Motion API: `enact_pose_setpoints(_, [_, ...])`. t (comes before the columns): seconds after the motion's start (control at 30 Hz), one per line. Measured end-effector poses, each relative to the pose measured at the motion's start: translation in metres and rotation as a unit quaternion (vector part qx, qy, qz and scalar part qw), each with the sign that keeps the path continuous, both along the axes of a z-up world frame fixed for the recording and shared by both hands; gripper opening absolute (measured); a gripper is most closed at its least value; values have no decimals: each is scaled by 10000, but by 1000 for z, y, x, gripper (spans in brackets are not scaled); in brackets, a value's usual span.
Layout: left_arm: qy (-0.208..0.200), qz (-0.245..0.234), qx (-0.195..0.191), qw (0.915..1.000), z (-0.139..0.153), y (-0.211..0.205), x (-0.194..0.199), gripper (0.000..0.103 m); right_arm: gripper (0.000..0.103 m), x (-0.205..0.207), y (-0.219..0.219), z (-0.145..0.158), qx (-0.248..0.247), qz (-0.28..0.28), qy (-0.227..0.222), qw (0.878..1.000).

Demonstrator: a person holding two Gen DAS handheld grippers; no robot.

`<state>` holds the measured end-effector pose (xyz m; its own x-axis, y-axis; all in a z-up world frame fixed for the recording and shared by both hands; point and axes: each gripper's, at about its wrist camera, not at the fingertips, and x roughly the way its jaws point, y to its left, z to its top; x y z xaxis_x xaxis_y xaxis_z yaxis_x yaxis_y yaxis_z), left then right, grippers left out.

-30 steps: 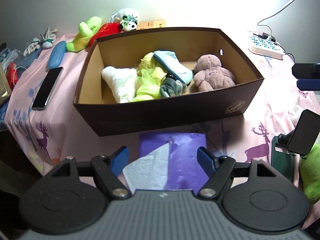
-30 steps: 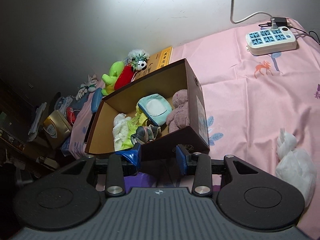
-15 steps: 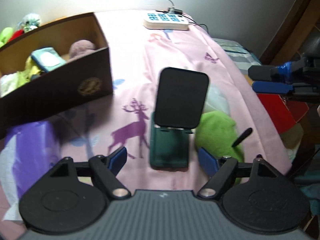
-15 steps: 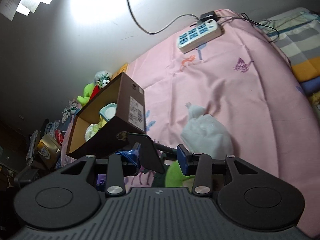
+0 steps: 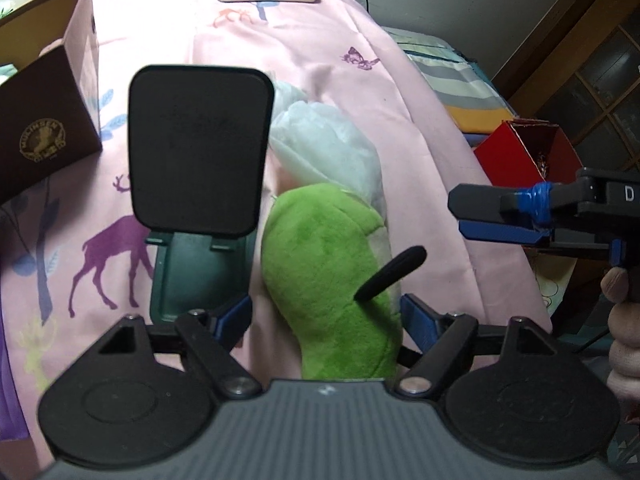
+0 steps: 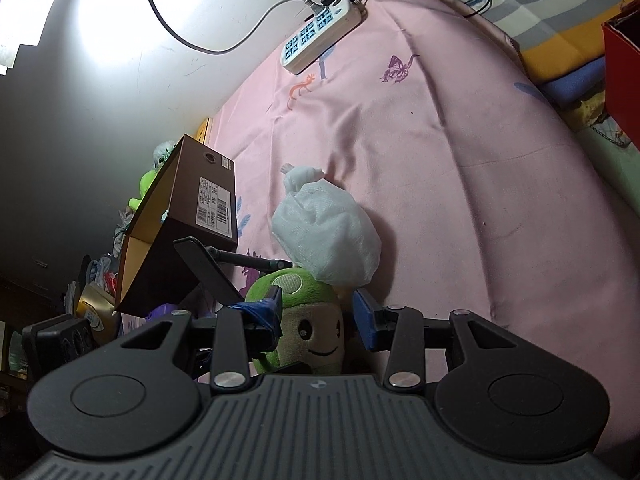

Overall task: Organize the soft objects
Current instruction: 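Move the left tool toward the green plush toy beside the phone stand, then grasp the green plush toy with the left gripper and drop it into the box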

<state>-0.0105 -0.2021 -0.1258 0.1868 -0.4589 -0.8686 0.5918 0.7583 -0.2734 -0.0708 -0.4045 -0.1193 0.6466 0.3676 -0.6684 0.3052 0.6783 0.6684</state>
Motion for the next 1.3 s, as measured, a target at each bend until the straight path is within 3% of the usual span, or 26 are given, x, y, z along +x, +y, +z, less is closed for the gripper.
enact_pose_setpoints(0.17, [0,-12,-44,10000,-5,-7,-1,81,24,0,-4,-8,46,22,104,9999])
enact_pose_setpoints(0.3, [-18,-150,-135,9998,-6,-8,-3,71,24,1,-5,-12,67,-4,173,9998])
enact_pose_setpoints(0.5, [-171,-503,-231,9983,1,-3,-10,65,24,3,-7,-10,124,-125,152,9997])
enact_pose_setpoints(0.67, [-328,-864,-472,9946,18,18,-19,64,23,6,-6,-7,318,-312,84,9990])
enact_pose_setpoints(0.9, [-611,-1161,-1110,9851,60,71,-26,64,23,14,11,-2,393,-489,17,9980])
enact_pose_setpoints(1.07, [-920,-851,-1582,9794,96,126,-19,64,23,18,26,1,407,-659,-22,9970])
enact_pose_setpoints(1.3, [-1757,298,-1382,9742,128,193,36,64,23,20,47,3,380,-924,-17,9950])
